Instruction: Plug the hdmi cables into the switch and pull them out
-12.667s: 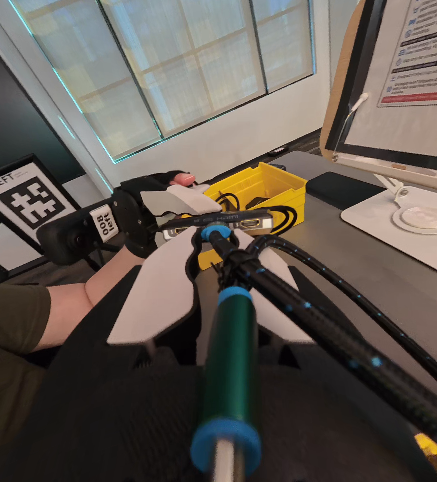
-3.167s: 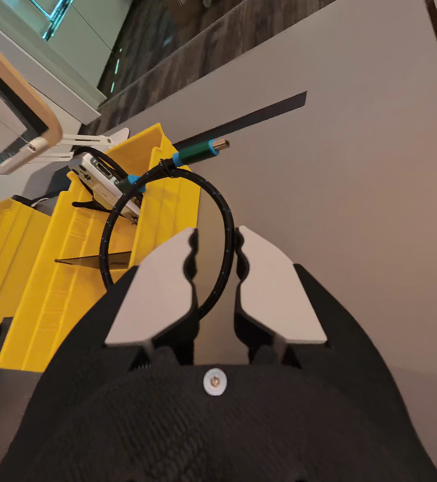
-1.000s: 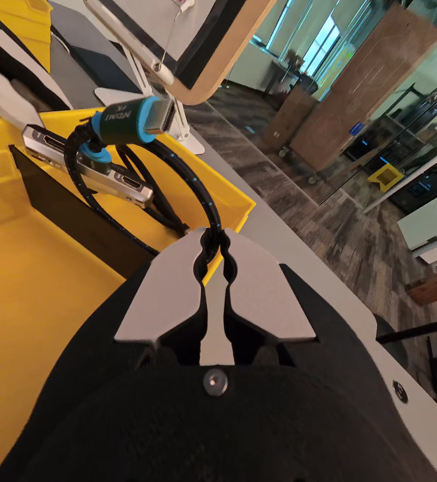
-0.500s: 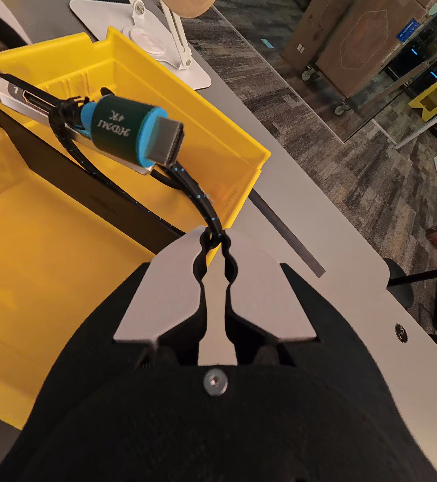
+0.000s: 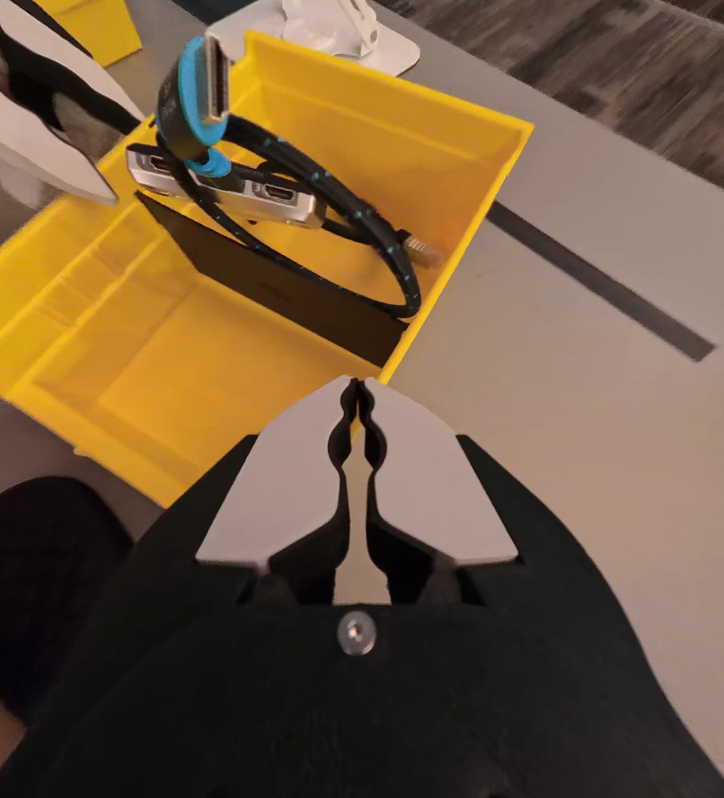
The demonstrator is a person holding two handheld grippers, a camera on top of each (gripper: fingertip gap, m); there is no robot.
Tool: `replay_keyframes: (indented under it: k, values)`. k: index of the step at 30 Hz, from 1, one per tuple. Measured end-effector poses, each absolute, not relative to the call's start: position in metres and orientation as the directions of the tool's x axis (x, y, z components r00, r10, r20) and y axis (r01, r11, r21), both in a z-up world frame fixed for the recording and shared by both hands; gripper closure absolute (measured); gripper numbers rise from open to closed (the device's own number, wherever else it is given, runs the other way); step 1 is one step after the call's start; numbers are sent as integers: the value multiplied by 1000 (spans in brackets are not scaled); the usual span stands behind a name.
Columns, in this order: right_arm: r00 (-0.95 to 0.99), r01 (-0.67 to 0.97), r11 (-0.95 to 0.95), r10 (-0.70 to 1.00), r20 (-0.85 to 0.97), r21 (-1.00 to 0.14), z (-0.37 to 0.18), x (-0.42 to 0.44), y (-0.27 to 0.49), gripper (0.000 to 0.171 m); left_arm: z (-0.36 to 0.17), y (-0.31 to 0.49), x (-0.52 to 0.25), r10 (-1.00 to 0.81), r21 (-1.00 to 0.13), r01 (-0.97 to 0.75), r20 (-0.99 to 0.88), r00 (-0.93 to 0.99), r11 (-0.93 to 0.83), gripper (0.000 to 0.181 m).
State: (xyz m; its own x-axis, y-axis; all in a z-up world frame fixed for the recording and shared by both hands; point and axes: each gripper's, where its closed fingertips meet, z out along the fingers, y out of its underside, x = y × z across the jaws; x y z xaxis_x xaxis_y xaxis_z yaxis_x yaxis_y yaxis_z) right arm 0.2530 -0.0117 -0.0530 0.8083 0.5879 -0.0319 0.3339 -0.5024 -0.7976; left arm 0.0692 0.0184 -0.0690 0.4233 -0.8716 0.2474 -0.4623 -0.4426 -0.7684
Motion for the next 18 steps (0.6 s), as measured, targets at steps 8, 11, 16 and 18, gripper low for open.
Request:
replay_keyframes:
  k: [8, 11, 16, 18]
  values:
    - [745, 216, -686, 576, -337, -695, -60, 247, -65, 170, -66, 17, 98, -912, -862, -365, 226, 343, -351, 138]
    - [738, 234, -713, 573, -356, -661, -63, 245, -79, 171, -65, 15, 108, -894, -877, -254, 326, 308, -407, 145]
    - [747, 319, -650, 620, -240, -689, -64, 251, -78, 171, -67, 5, 109, -915, -867, -321, 302, 266, -380, 143]
    - [761, 335, -626, 620, -189, -704, -59, 255, -77, 170, -65, 1, 108, -931, -870, -355, 262, 255, -342, 142]
